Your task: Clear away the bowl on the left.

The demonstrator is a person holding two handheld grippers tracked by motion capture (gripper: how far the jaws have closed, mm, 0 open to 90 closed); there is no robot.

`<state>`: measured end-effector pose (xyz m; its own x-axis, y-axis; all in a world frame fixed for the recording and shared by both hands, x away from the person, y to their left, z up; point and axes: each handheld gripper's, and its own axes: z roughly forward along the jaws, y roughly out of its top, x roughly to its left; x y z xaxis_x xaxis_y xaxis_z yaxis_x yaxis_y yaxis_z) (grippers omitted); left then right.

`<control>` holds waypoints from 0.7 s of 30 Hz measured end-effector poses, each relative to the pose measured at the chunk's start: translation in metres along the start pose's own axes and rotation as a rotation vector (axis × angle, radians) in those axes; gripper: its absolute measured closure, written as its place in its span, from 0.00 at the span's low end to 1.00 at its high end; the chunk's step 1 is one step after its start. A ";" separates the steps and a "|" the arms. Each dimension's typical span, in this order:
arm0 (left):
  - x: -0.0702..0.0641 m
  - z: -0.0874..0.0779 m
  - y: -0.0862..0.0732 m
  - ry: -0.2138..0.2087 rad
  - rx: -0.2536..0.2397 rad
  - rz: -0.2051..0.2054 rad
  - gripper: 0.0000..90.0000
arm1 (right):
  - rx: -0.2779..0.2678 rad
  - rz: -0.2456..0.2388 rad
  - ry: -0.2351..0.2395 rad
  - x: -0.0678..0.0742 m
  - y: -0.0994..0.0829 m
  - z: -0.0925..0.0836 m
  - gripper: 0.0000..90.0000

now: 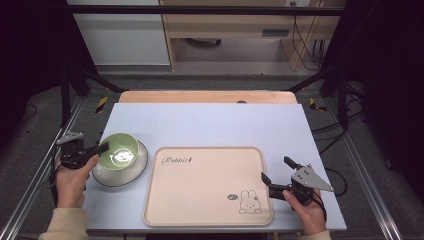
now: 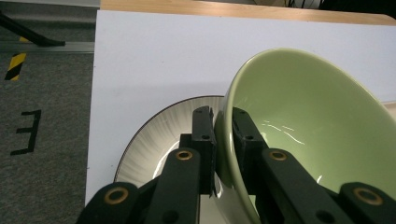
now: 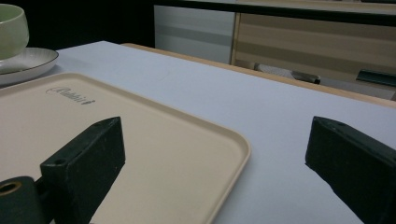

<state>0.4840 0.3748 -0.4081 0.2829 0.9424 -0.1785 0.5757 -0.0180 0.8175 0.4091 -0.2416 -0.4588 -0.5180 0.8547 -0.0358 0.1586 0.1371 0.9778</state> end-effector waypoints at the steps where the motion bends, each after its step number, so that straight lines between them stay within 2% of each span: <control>1: 0.000 0.000 0.000 0.000 0.000 0.000 0.91 | 0.000 0.000 0.000 0.000 0.000 0.000 0.05; 6: -0.007 -0.003 0.004 -0.005 -0.012 0.018 0.91 | 0.001 -0.003 0.001 0.000 0.000 -0.001 0.05; 13: -0.021 -0.005 0.010 -0.057 -0.034 0.021 0.91 | -0.003 0.002 -0.007 0.000 0.000 -0.001 0.04; 15: -0.027 -0.005 0.012 -0.065 -0.034 0.032 0.91 | -0.008 0.006 -0.020 0.000 0.001 -0.001 0.02; 21: -0.041 -0.004 0.012 -0.083 -0.031 0.053 0.91 | -0.012 0.021 -0.017 0.001 0.001 0.000 0.02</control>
<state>0.4764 0.3377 -0.3889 0.3758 0.9095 -0.1778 0.5345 -0.0559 0.8433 0.4088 -0.2410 -0.4581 -0.5001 0.8657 -0.0190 0.1593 0.1136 0.9807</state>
